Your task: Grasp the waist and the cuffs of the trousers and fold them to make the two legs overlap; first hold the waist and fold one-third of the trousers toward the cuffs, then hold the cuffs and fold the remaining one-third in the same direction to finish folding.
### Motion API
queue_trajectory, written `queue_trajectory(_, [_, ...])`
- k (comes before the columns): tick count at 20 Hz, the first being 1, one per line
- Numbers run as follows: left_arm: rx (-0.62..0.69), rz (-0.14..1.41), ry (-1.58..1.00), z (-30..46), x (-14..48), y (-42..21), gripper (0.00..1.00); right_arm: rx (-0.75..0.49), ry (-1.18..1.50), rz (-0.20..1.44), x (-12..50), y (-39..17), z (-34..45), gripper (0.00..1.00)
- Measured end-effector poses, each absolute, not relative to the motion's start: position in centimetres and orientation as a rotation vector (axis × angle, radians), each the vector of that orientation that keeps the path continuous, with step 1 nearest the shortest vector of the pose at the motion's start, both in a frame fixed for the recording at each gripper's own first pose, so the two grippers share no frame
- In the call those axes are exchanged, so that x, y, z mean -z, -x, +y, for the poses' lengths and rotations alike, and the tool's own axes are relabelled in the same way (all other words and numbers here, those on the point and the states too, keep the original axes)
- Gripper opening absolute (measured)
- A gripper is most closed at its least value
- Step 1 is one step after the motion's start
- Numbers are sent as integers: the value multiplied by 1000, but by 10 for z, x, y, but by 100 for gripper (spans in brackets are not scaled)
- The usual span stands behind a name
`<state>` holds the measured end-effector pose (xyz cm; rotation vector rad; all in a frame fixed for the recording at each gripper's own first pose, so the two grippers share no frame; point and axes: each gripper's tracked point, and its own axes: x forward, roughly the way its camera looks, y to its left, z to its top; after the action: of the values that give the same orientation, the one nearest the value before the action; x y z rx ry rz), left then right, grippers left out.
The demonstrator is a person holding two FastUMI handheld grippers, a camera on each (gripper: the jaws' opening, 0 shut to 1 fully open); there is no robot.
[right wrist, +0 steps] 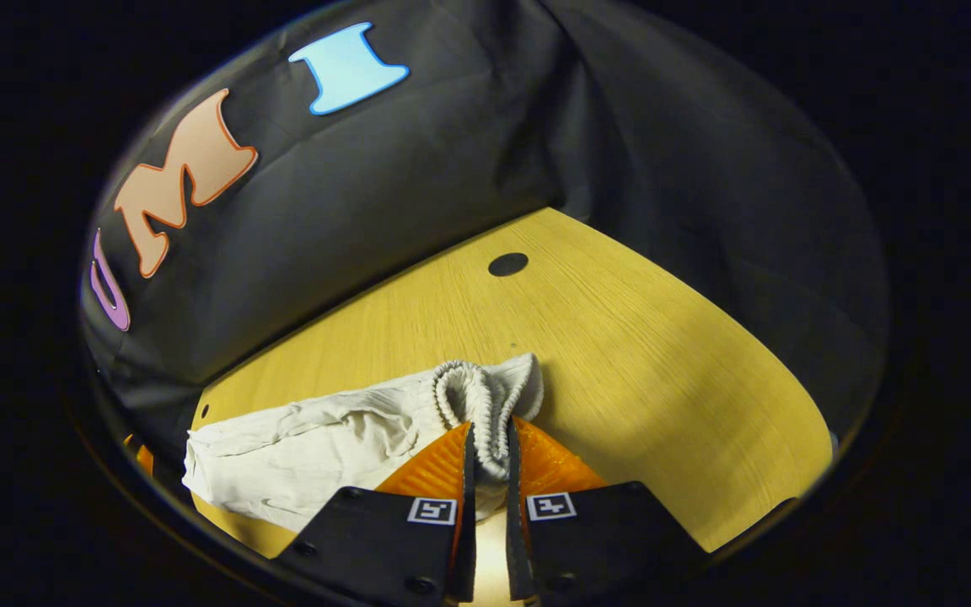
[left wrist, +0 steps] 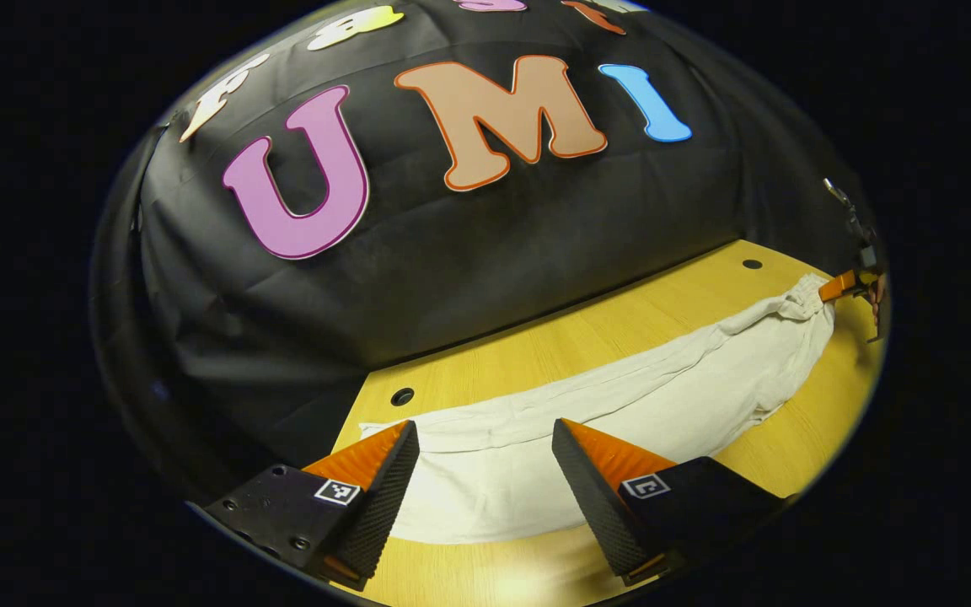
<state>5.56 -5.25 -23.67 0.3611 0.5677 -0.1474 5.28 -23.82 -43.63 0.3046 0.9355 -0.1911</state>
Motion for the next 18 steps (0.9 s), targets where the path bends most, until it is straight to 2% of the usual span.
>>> queue_trajectory(5, [142, 565, -338, -28, 236, -58, 96, 135, -328, 869, 399, -62, -206, 16])
queue_trajectory(9, [130, 574, -324, 1, 239, -59, 96, 85, -312, 850, 392, -61, -183, 16])
queue_trajectory(18, [77, 594, -265, 70, 247, -55, 96, -62, -267, 815, 362, -79, -58, 16])
